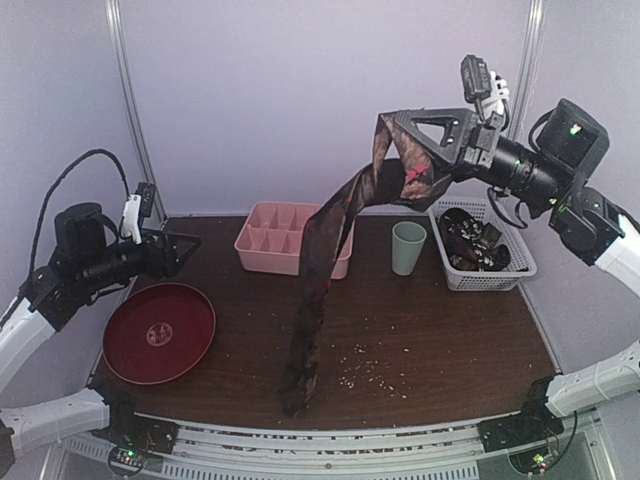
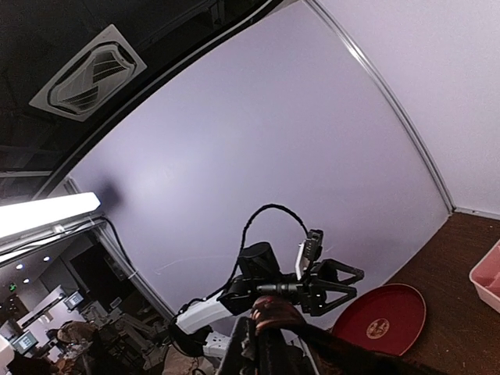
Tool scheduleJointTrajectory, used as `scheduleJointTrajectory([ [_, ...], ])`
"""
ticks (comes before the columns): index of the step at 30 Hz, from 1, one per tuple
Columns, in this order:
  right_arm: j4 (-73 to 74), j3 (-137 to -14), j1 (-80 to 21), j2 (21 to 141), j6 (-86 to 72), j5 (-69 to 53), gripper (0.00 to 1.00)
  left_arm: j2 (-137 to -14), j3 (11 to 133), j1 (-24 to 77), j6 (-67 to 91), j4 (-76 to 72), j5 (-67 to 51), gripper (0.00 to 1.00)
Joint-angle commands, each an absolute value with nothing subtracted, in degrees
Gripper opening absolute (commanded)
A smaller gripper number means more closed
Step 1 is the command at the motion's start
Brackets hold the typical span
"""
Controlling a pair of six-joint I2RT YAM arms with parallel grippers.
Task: Roll the ties
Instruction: Place the tie at the center of the board.
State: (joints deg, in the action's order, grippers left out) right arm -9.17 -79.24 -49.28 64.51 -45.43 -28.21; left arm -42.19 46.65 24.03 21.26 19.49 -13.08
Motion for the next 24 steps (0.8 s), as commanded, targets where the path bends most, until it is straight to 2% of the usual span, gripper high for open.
scheduleJointTrajectory([
  [1,1.4,-74.4,-49.7,63.4,-36.5,-15.1,0.00,-42.5,47.1,23.9,21.2,19.1,-15.4,0.75],
  [4,16.0,-68.3,-49.7,61.6,-30.9,6.1,0.00,-42.8,44.6,24.8,20.8,19.1,-14.5,0.74],
  [6,23.3,-63.5,-48.5,60.3,-31.6,16.1,0.00,-44.1,43.3,25.8,21.5,19.1,-14.0,0.73],
  [12,25.8,-50.6,-45.1,58.8,-28.6,18.9,0.01,-49.9,41.5,33.6,23.0,19.0,-10.1,0.69],
  [14,28.9,-51.0,-43.9,61.4,-29.0,23.8,0.08,-52.4,41.0,37.2,23.1,18.9,-7.9,0.68],
  [18,37.0,-54.7,-42.7,67.6,-34.6,34.5,0.29,-58.6,40.5,45.6,25.4,17.6,-5.4,0.62],
  [21,42.3,-59.0,-42.9,70.3,-41.2,34.1,0.42,-61.9,40.3,51.6,26.8,16.9,-1.4,0.61],
  [24,42.6,-59.7,-43.5,69.9,-50.1,31.6,0.47,-63.7,39.7,56.7,26.1,15.2,0.6,0.61],
])
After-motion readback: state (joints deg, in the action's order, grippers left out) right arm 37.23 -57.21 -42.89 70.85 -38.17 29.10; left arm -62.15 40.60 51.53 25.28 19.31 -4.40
